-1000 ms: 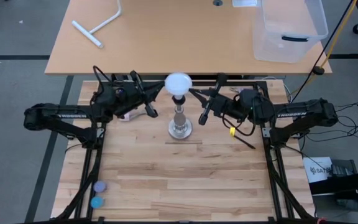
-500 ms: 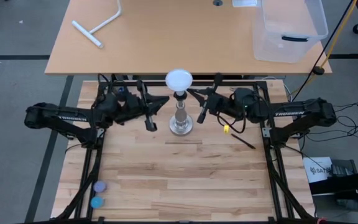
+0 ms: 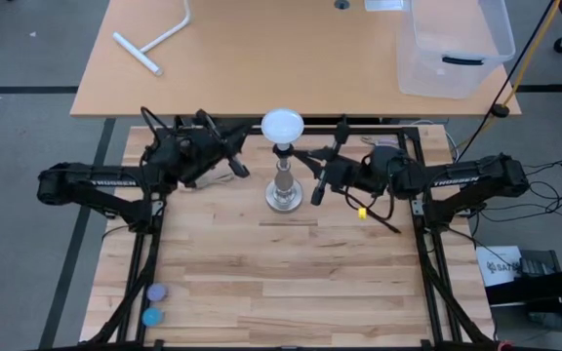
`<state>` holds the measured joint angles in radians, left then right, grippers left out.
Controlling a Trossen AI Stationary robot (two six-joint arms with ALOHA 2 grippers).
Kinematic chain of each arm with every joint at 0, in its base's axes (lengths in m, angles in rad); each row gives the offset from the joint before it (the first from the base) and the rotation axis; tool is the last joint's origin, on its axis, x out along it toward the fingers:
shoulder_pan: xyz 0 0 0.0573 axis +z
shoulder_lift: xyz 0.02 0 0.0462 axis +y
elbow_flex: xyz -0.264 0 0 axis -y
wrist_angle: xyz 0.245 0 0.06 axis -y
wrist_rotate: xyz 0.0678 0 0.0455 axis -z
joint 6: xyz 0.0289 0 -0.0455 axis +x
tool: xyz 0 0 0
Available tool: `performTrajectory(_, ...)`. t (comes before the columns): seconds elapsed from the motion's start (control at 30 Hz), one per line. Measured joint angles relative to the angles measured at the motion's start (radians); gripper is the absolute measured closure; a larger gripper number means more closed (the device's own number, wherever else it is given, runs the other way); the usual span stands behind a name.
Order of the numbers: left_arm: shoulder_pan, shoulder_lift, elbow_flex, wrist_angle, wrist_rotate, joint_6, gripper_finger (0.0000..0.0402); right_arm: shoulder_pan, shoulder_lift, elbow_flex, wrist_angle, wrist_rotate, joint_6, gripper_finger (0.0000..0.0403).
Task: Screw lightbulb
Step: Remove the lightbulb from the lamp
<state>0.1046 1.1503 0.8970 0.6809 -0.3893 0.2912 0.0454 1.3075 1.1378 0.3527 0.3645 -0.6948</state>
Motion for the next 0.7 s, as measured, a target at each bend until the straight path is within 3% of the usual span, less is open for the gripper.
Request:
performTrajectory(0.23, 0.034, 0.0, 0.0, -0.008, 0.124, -0.063, 0.0376, -0.008, -0.001, 0.0, 0.072, 0.033, -0.032, 0.0403)
performTrajectory(0.7, 0.035, 0.027, 0.001, -0.004, 0.271, -0.102, 0.0376, -0.044, -0.001, 0.002, 0.074, 0.081, -0.017, 0.0403)
